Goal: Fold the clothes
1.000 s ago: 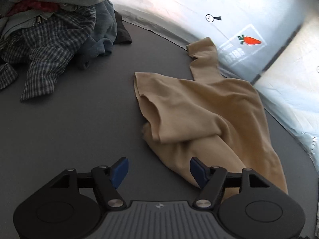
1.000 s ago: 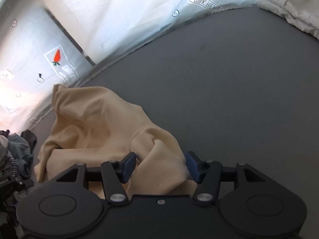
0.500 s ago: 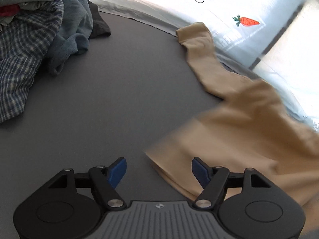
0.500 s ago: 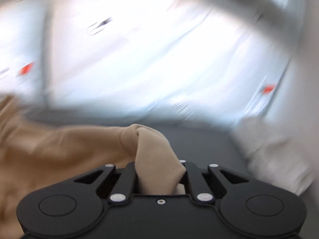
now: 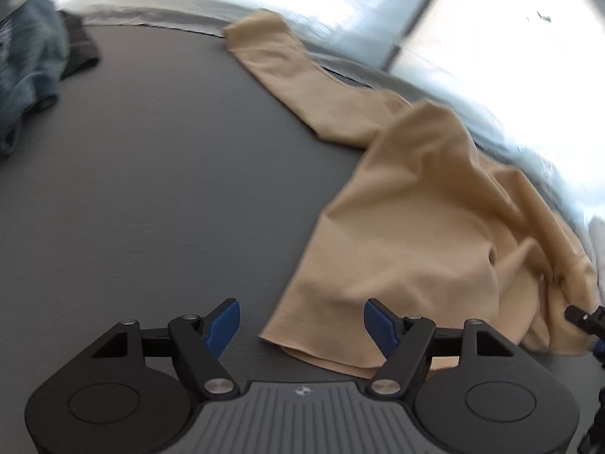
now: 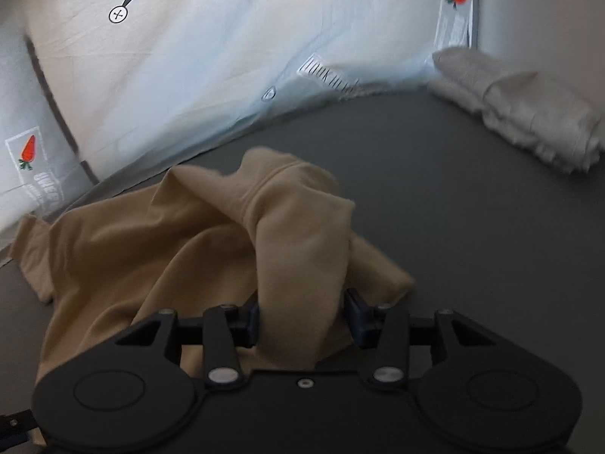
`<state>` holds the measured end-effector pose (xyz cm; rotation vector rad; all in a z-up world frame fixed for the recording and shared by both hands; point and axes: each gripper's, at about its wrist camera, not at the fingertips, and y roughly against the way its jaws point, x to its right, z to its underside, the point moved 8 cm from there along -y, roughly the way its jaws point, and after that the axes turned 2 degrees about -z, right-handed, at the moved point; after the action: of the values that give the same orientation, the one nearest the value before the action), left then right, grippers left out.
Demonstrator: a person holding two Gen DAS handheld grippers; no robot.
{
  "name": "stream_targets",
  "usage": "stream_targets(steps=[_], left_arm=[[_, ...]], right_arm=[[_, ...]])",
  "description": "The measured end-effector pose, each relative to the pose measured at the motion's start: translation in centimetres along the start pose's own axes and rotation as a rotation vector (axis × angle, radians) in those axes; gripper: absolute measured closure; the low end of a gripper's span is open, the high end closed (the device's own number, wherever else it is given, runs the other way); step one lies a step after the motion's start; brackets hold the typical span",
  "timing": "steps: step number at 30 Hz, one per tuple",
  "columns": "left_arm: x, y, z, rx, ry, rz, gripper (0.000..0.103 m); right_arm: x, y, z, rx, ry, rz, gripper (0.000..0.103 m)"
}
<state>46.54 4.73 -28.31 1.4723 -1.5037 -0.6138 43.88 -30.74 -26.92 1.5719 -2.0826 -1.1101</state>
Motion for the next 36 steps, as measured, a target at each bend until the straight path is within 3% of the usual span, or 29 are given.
stream_targets(steps=[5,7,8,10,13,17,18,21,25,28,30,33,36], left_arm=[[1.2,-0.5,0.5,0.026,-0.069,-0.074,0.035],[1.3,-0.5,0.7,0.033,-0.089,-0.115,0.060],[1.3,-0.4,0.8,0.030,-0.095,-0.121,0.068],[1.1,-0.2,1.0,0.016,-0.074,-0.103,0.092],[0.7,0.3,1.8,0.006,-0.013,-0.053,0.099],[0.9,1.2,3.1,0.010,0.008,-0.032,0.101],[1.0,1.5,3.4,0.012,0.005,-0.027,0.101],[1.4,2.6,4.0,0.027,-0.029,-0.024,0.100],[1.8,3.4,4.6,0.040,-0.032,-0.003,0.100],[1.9,3.6,5.1,0.034,-0.051,-0.011,0.101],[1.8,3.6,5.4,0.027,-0.051,-0.007,0.101],[1.5,3.5,5.5,0.019,-0.049,0.005,0.101],[1.3,3.6,5.2,0.024,-0.057,0.007,0.101]], right_arm=[[-2.8,0.3,1.5,-0.034,0.010,-0.113,0.052],[-3.6,0.0,1.8,-0.067,-0.008,-0.154,0.049],[-3.8,-0.3,2.1,-0.091,-0.020,-0.174,0.047],[-4.1,-1.1,2.6,-0.123,-0.014,-0.170,0.047],[-4.4,-1.5,2.9,-0.157,0.002,-0.175,0.047],[-4.4,-1.0,2.9,-0.155,-0.031,-0.172,0.050],[-3.9,-0.5,2.7,-0.123,-0.029,-0.119,0.054],[-2.1,1.9,2.0,0.004,0.031,0.073,0.054],[-0.8,5.2,1.9,0.092,0.039,0.078,0.054],[-0.5,6.5,3.2,0.059,-0.028,-0.048,0.065],[-1.0,6.5,4.3,0.010,-0.038,-0.141,0.080],[-2.1,5.6,5.8,-0.074,-0.077,-0.255,0.082],[-3.9,3.9,6.4,-0.123,-0.098,-0.287,0.081]])
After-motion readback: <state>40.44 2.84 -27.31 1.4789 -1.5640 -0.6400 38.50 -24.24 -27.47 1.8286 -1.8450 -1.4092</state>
